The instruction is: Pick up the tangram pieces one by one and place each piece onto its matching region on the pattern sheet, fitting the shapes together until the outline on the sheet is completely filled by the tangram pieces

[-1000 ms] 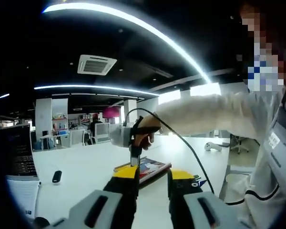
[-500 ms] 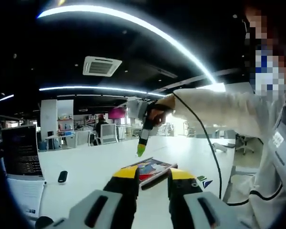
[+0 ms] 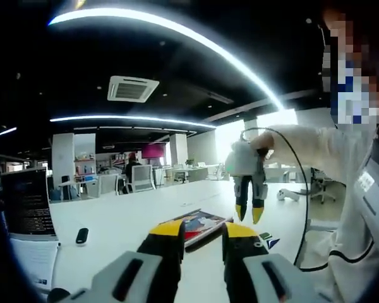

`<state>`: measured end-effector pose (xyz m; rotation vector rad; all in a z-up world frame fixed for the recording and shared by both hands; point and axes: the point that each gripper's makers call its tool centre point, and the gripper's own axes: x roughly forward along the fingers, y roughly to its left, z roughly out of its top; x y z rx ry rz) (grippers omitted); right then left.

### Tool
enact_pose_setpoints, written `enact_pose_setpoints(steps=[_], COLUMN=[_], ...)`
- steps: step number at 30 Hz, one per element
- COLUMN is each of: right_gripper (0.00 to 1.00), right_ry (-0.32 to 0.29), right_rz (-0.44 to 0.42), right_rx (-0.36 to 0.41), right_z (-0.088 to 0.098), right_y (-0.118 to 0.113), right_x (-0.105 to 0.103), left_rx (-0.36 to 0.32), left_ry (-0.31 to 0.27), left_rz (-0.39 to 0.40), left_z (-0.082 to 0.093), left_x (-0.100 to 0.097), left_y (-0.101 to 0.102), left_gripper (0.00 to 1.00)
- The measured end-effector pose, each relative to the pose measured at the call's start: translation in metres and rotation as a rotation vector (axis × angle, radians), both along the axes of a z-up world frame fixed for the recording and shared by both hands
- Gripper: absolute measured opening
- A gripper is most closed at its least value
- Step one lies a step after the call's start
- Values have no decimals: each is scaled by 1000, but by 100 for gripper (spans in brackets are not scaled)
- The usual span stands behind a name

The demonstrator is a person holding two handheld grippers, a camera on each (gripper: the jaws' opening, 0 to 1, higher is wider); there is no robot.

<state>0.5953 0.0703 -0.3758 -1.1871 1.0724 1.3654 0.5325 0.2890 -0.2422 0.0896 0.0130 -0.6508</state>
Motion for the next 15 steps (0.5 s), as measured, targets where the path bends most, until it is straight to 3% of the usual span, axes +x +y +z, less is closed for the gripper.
enact_pose_setpoints(steps=[2, 5, 8, 10, 13, 15], right_gripper=[27, 26, 26, 25, 24, 23], right_ry=[-21, -69, -186, -194, -134, -122], right_rz=[114, 181, 475, 473, 475, 471], right_rx=[1, 21, 19, -37, 0, -18], right_z=[-9, -14, -15, -19, -25, -29], right_y=[0, 12, 26, 24, 33, 33], right_x=[-2, 9, 31, 39, 33, 33], left_rx=[5, 10, 19, 20, 15, 12], left_ry=[1, 2, -2, -5, -10, -9], left_rz=[-3, -5, -10, -13, -10, -4], left_z=[0, -1, -1, 0, 2, 1], left_x=[0, 0, -2, -4, -4, -3], left_y=[-1, -3, -4, -4, -1, 2], left_gripper=[26, 26, 26, 26, 26, 26])
